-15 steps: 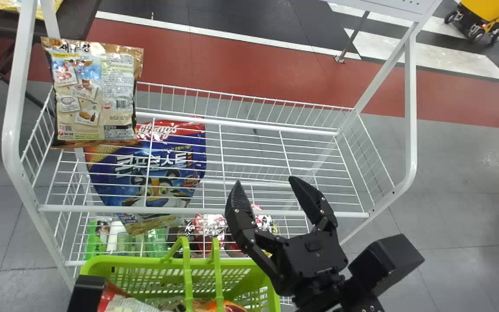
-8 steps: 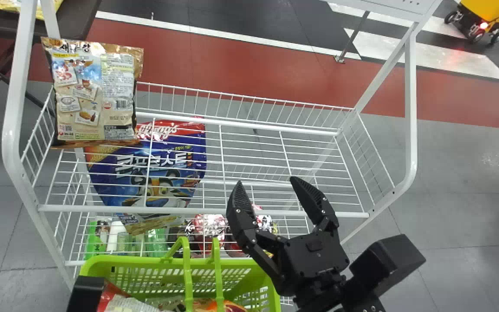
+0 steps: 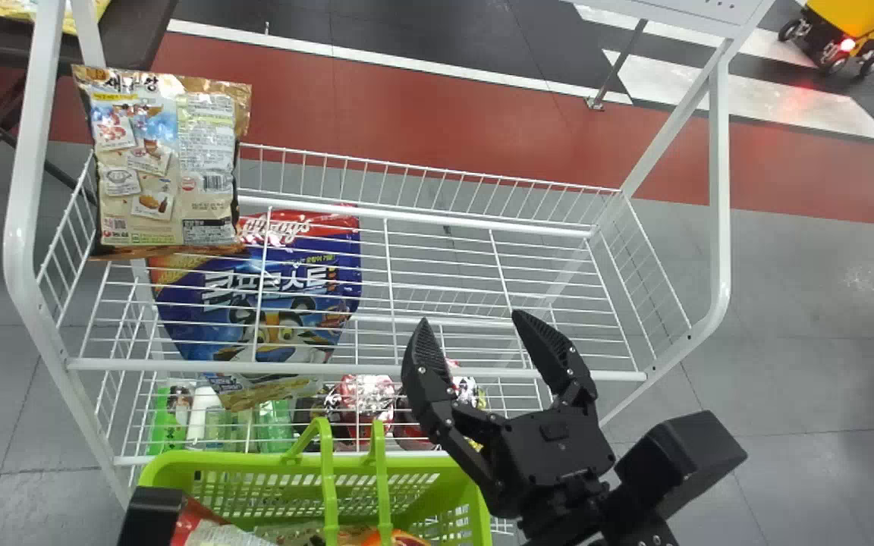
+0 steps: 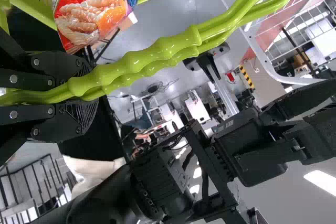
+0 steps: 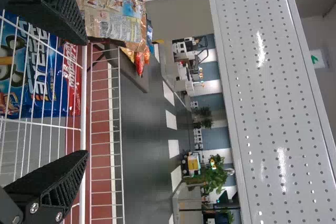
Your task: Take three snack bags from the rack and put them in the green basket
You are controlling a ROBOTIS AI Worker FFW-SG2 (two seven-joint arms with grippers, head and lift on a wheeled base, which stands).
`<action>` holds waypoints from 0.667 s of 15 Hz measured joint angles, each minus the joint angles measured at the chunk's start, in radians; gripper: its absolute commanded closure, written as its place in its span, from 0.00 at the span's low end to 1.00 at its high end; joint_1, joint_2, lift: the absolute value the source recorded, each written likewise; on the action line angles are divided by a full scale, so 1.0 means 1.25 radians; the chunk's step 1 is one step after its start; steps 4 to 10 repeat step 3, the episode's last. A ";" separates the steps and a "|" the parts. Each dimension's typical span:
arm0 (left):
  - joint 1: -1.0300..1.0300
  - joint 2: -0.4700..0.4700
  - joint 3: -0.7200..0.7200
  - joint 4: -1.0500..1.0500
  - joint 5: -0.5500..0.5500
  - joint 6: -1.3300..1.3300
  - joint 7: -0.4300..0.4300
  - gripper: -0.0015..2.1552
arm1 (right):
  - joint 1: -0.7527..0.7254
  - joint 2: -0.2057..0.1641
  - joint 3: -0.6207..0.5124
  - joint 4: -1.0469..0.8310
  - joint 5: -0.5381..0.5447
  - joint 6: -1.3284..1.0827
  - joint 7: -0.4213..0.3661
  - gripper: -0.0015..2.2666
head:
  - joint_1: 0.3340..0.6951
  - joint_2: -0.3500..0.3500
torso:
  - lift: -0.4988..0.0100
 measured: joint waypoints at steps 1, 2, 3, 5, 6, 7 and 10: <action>0.001 0.000 0.002 0.000 0.000 -0.001 -0.001 0.73 | 0.000 0.001 -0.012 0.006 -0.003 0.000 0.000 0.03 | 1.00 0.00 | 0.96; 0.003 0.000 0.006 0.000 0.000 -0.003 -0.004 0.73 | 0.002 0.001 -0.030 0.017 -0.009 -0.003 0.001 0.03 | 1.00 0.00 | 0.96; 0.004 0.000 0.011 0.001 0.001 -0.004 -0.008 0.73 | 0.004 0.002 -0.054 0.032 -0.019 -0.009 0.006 0.03 | 1.00 0.00 | 0.96; 0.004 0.000 0.011 0.001 0.001 -0.004 -0.008 0.73 | 0.004 0.002 -0.054 0.032 -0.019 -0.009 0.006 0.03 | 1.00 0.00 | 0.96; 0.004 0.000 0.011 0.001 0.001 -0.004 -0.008 0.73 | 0.004 0.002 -0.054 0.032 -0.019 -0.009 0.006 0.03 | 1.00 0.00 | 0.96; 0.004 0.000 0.011 0.001 0.001 -0.004 -0.008 0.73 | 0.004 0.002 -0.054 0.032 -0.019 -0.009 0.006 0.03 | 1.00 0.00 | 0.96; 0.004 0.000 0.011 0.001 0.001 -0.004 -0.008 0.73 | 0.004 0.002 -0.054 0.032 -0.019 -0.009 0.006 0.03 | 1.00 0.00 | 0.96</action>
